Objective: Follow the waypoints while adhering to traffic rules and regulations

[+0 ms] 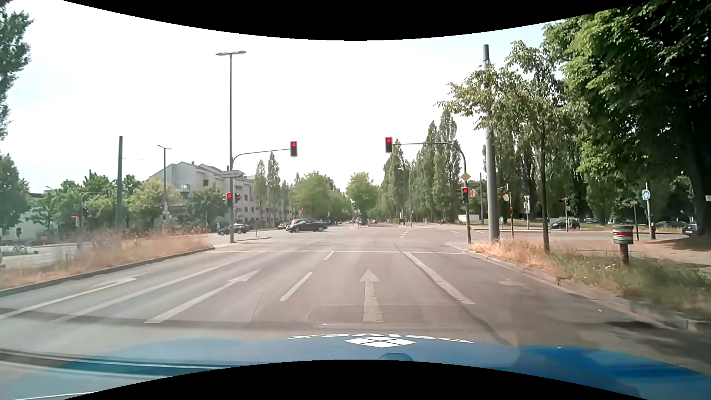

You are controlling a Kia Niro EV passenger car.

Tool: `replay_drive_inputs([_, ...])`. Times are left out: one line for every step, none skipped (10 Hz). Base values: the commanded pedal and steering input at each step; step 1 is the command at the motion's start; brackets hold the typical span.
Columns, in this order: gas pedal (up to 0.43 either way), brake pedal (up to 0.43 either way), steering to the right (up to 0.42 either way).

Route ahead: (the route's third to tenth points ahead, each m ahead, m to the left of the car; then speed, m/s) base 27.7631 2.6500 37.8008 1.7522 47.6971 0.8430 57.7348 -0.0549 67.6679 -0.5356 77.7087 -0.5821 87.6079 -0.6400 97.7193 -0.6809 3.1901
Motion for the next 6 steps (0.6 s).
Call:
replay_drive_inputs([0.000,0.000,0.002])
replay_drive_inputs([0.000,0.000,0.002])
replay_drive_inputs([0.000,0.000,0.002])
replay_drive_inputs([0.000,0.000,0.002])
replay_drive_inputs([0.000,0.000,0.002])
replay_drive_inputs([0.000,0.000,0.002])
